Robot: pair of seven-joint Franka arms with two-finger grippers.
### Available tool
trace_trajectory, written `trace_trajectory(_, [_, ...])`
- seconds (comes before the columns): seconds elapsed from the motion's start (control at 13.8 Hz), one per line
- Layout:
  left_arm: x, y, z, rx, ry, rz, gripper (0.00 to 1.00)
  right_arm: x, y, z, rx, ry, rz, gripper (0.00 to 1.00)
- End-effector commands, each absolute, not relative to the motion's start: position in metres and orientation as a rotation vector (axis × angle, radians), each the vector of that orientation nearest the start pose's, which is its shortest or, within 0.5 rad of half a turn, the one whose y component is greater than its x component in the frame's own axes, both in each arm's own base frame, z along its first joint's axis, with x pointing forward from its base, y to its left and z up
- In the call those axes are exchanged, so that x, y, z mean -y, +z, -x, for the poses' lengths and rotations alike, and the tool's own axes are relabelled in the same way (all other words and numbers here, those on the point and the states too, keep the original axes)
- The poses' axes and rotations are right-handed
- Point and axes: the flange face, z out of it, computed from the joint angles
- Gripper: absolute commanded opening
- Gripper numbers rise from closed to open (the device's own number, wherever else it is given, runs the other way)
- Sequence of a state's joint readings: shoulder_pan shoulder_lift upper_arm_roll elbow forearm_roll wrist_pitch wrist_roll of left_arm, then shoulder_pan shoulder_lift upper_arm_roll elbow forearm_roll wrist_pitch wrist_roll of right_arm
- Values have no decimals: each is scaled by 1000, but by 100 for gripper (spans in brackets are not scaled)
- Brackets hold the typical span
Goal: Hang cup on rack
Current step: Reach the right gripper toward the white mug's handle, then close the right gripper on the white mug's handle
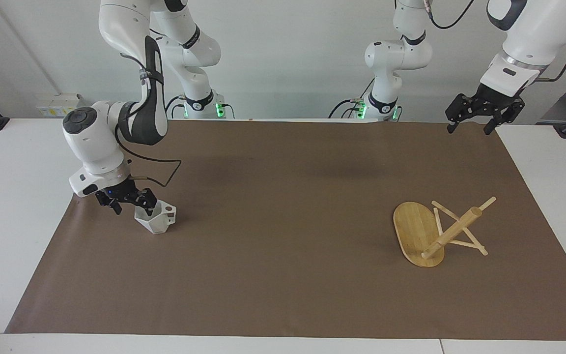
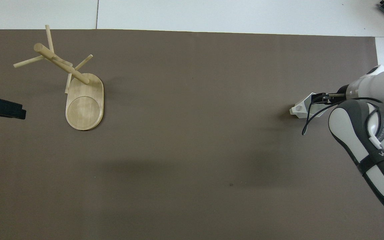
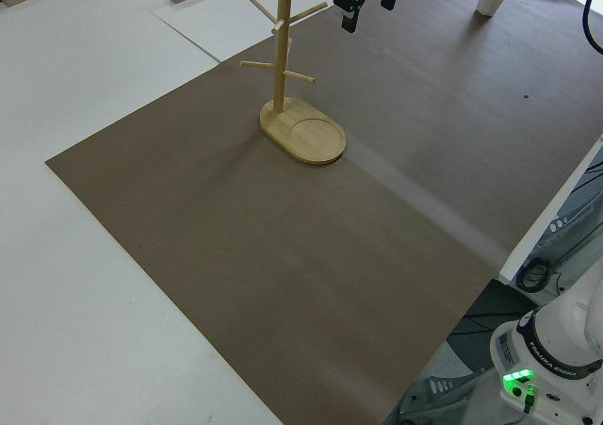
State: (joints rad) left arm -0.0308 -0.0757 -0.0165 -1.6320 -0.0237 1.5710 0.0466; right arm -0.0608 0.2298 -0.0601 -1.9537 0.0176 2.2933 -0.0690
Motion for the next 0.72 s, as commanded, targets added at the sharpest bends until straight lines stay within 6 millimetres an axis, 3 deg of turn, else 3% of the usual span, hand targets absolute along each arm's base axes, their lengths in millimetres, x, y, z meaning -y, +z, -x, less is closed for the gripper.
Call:
trace_trajectory(0.0, [25,636,-522,-135,-24,3142,100,80,366,-597,-80,-171,3149,95])
trace_trajectory(0.65, [25,636,-522,-135,-24,3142,100,88,366,-593,-109,-156,3148,77])
